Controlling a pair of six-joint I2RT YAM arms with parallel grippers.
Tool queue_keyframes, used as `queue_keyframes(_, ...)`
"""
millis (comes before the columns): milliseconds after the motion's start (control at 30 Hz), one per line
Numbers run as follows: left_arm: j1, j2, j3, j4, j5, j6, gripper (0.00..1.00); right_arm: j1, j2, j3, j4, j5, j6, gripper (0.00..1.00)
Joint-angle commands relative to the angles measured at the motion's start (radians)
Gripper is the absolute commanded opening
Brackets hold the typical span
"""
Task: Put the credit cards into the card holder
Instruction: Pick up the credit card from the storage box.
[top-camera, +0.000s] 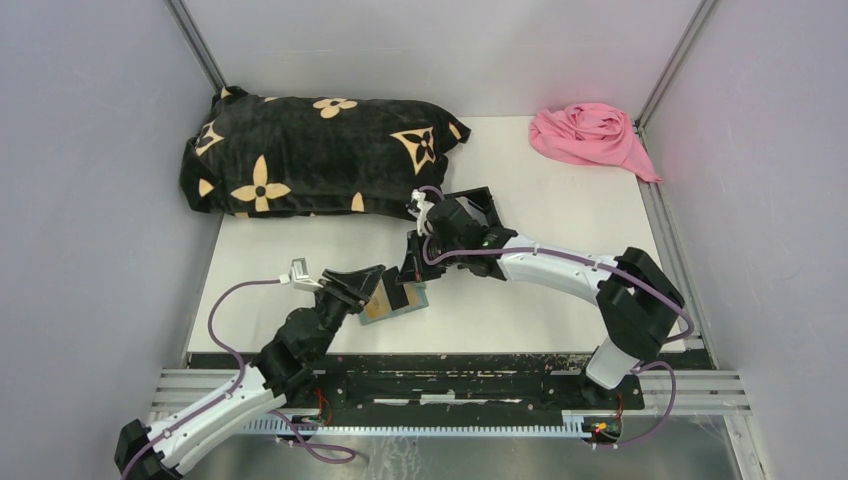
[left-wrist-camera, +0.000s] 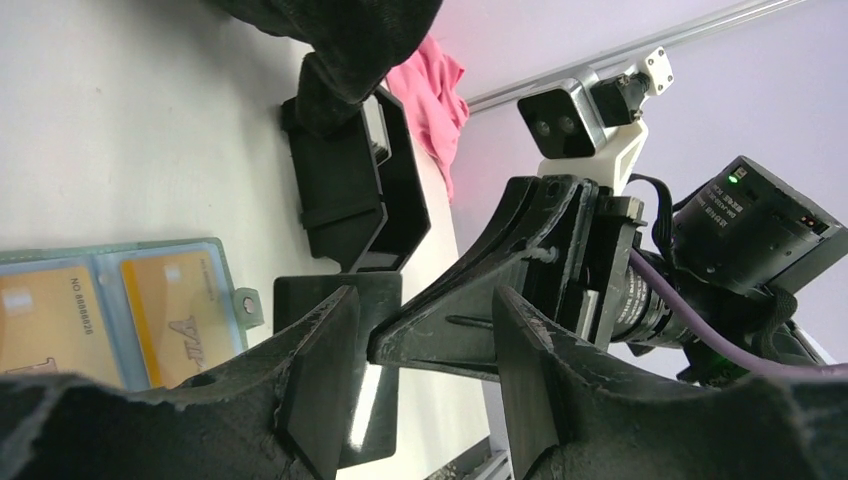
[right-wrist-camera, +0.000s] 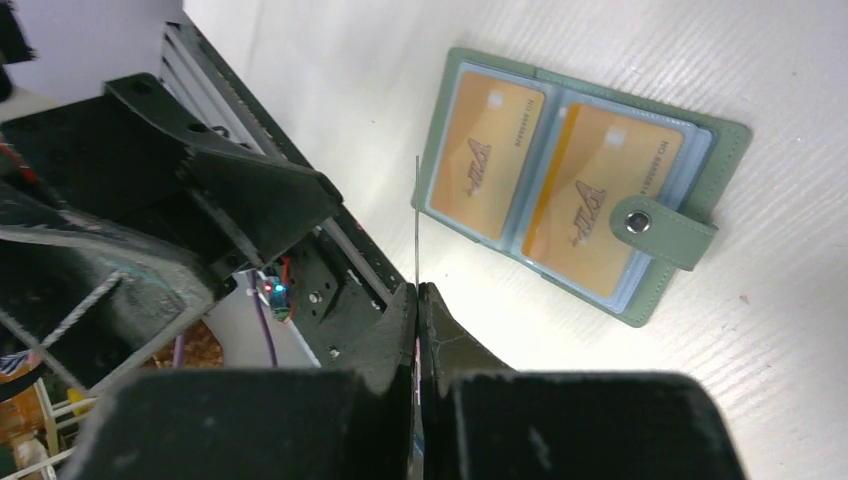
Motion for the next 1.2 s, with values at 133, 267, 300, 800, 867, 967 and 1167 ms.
queue_keyframes(133, -0.002, -0.122, -0.119, -0.08, 0.019, 0.054, 0.58, -0.02, -0.07, -0.007, 0.093, -0.043, 0.045, 0.01)
queue_keyframes(267, -0.002, -0.158, -0.121, -0.11, 0.022, 0.059, 0.58, -0.026, -0.074, -0.015, 0.116, -0.059, 0.061, 0.01)
queue_keyframes(300, -0.003, -0.161, -0.122, -0.11, 0.022, 0.059, 0.58, -0.028, -0.075, -0.016, 0.122, -0.065, 0.065, 0.01)
queue_keyframes(800, -0.003, -0.148, -0.124, -0.121, 0.022, 0.067, 0.59, -0.048, -0.12, -0.026, 0.131, -0.092, 0.079, 0.01)
queue_keyframes(867, -0.002, -0.145, -0.126, -0.11, 0.022, 0.067, 0.59, -0.048, -0.119, -0.027, 0.141, -0.104, 0.087, 0.01)
queue_keyframes(967, -0.002, -0.133, -0.13, -0.083, 0.024, 0.074, 0.6, -0.051, -0.118, -0.034, 0.165, -0.128, 0.105, 0.01)
queue_keyframes(1167, -0.002, -0.084, -0.14, 0.013, 0.043, 0.096, 0.6, -0.061, -0.116, -0.053, 0.23, -0.18, 0.155, 0.01)
